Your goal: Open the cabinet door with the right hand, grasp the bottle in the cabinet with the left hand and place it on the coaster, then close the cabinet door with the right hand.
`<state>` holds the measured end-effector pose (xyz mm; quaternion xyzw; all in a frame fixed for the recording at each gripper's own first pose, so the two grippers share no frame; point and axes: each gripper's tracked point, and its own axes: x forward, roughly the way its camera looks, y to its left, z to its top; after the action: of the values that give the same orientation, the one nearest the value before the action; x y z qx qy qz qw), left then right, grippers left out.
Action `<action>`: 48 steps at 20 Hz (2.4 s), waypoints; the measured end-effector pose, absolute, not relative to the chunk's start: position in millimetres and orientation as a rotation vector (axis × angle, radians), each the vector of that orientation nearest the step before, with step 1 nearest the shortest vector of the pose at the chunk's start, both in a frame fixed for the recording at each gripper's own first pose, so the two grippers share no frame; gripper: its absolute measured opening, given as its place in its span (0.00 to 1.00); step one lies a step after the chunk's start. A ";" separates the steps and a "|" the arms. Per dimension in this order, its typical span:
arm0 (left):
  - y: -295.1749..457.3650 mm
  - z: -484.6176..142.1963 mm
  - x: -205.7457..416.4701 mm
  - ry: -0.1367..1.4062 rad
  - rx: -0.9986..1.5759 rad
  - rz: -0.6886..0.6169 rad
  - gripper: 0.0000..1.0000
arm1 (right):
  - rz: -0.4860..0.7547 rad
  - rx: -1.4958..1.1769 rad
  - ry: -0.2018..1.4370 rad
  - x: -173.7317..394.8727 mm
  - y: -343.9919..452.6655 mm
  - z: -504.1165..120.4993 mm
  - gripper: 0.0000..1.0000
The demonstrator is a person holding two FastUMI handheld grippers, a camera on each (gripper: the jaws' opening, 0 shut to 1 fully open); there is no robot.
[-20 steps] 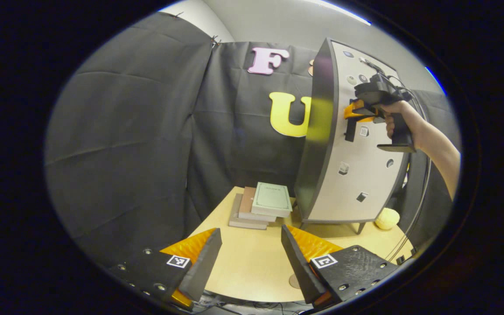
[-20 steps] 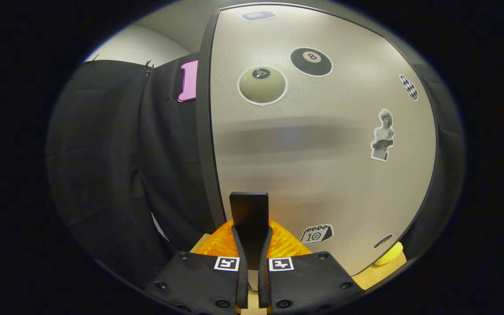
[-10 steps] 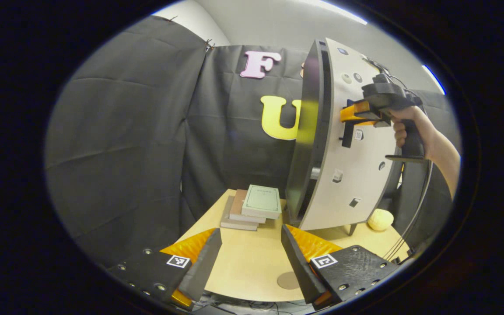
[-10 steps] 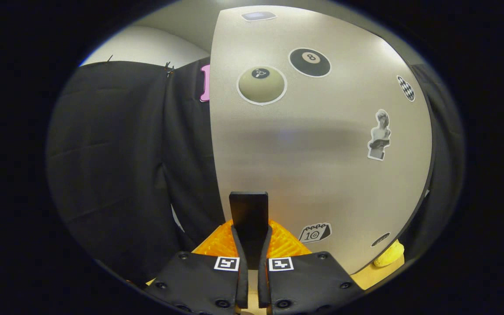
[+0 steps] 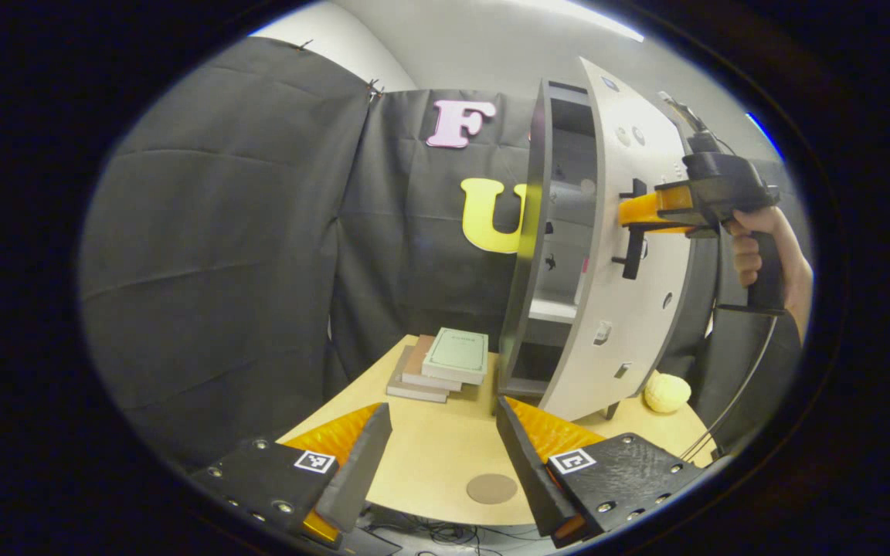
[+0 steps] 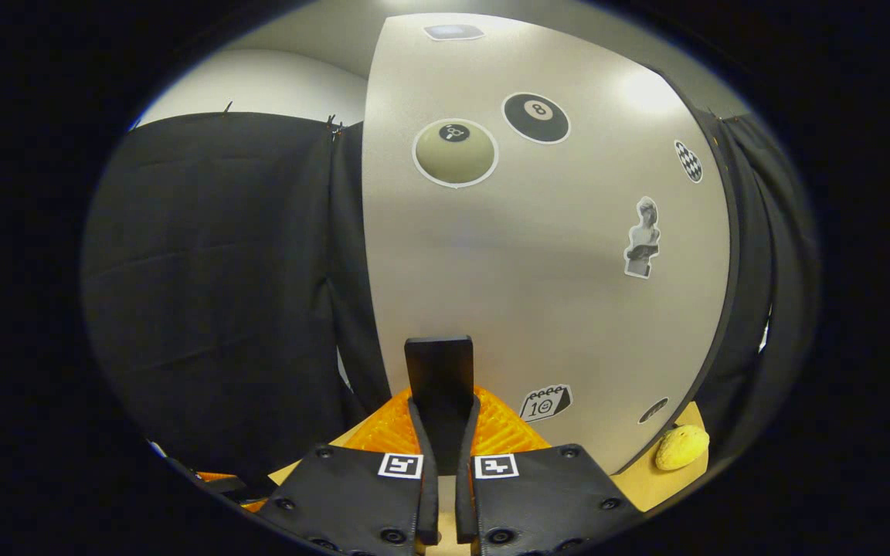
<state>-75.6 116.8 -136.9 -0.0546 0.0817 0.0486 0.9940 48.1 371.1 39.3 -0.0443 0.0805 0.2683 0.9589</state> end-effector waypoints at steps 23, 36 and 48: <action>11.5 -115.8 -121.3 0.099 0.000 -0.002 0.83 | 0.501 -0.022 0.116 5.3 291.3 41.8 0.06; -85.1 -124.3 -72.8 0.119 0.054 -0.243 0.83 | 0.241 0.021 0.083 -4.0 210.6 47.9 0.08; -83.1 -121.0 -22.8 0.188 0.012 -0.366 0.83 | 0.122 0.122 0.093 -17.1 198.1 43.1 0.07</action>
<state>-22.8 -83.1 -121.0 0.0061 0.0933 -0.1819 0.9789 -17.1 198.1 43.1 0.0611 0.0466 0.0611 0.9952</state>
